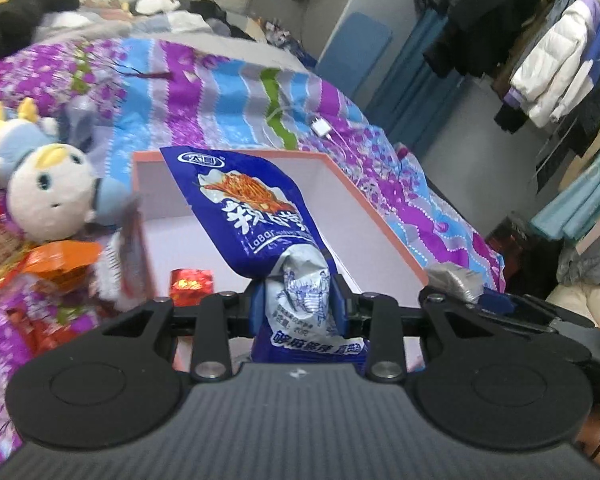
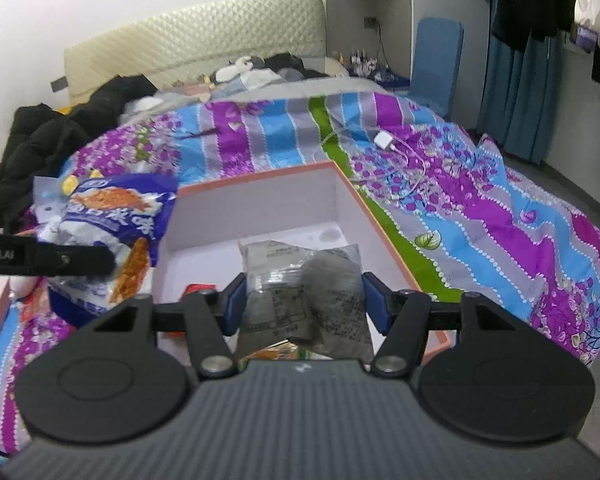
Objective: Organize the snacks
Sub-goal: 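Open the left tool to drop the blue bag while the right releases the clear bag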
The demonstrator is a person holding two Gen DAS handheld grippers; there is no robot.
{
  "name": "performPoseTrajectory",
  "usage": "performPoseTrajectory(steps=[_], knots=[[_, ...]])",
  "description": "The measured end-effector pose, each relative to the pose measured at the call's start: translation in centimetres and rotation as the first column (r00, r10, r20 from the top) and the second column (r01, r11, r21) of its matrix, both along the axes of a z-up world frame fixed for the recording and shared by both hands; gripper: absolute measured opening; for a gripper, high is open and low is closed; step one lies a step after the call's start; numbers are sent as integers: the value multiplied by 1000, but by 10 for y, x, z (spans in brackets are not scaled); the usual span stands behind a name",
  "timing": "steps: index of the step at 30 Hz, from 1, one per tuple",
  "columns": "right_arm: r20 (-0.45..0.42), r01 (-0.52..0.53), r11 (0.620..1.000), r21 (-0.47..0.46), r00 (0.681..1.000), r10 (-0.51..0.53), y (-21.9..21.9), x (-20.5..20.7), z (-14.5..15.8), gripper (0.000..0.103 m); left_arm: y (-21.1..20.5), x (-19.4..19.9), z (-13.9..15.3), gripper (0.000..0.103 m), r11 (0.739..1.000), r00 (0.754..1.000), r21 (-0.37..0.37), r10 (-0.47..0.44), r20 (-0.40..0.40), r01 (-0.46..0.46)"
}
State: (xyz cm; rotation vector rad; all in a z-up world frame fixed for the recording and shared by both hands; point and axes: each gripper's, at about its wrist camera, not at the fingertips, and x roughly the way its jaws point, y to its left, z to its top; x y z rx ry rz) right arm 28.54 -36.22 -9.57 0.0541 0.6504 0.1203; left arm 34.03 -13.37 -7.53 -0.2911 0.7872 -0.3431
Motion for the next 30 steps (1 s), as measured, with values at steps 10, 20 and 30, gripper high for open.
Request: performPoseTrajectory(steps=[10,20,30], knots=[[-122,27,1000,4,992,-27,-13,61,-43,64,-22,82,-43,38,999,994,12,-38,-101,40],[-161,67,998,-8,985,-67,-8,80,-55,83,-15,81,-34,75,998,997,52,-41,-72,45],[-74,19,999,33,997,-17,4,31,-11,83,8,10,15,76,999,1000,43,9,25,-10]])
